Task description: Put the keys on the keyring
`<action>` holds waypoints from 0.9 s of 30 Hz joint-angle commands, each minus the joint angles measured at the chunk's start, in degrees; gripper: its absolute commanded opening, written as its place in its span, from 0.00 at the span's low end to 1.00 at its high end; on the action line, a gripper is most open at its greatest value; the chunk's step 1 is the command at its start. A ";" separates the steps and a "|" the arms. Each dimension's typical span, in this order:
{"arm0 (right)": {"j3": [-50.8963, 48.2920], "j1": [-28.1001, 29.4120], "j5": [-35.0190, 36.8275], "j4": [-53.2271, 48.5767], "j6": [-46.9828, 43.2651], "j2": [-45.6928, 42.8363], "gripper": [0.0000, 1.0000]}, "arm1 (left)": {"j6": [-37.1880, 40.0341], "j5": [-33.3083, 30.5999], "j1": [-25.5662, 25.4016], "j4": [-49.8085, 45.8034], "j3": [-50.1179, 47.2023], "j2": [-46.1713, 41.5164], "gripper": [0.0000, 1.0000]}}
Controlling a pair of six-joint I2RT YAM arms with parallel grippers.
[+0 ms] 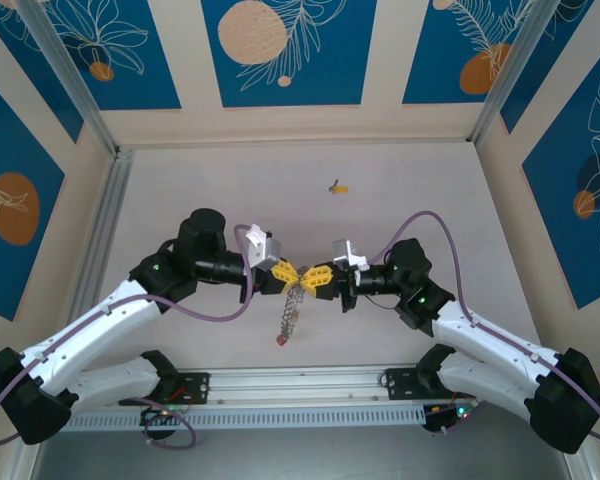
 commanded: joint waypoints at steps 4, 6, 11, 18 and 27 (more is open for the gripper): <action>0.75 0.03 0.92 4.65 0.38 -0.05 0.00 | -0.39 3.27 -0.31 1.91 0.34 0.93 0.02; 0.59 0.03 0.86 4.60 0.42 -0.13 0.00 | -0.41 3.21 -0.36 1.96 0.38 0.70 0.00; 0.03 -0.13 1.93 4.06 0.35 -0.76 0.00 | -0.27 1.17 -0.35 2.23 0.12 -0.95 0.00; -1.38 -1.17 6.98 1.85 0.90 -3.64 0.21 | 0.15 -7.63 -0.35 1.60 0.10 -3.38 0.00; -0.50 -2.10 10.95 -5.11 0.83 -5.38 0.62 | -2.07 -18.30 -0.38 -2.90 3.19 -1.65 0.00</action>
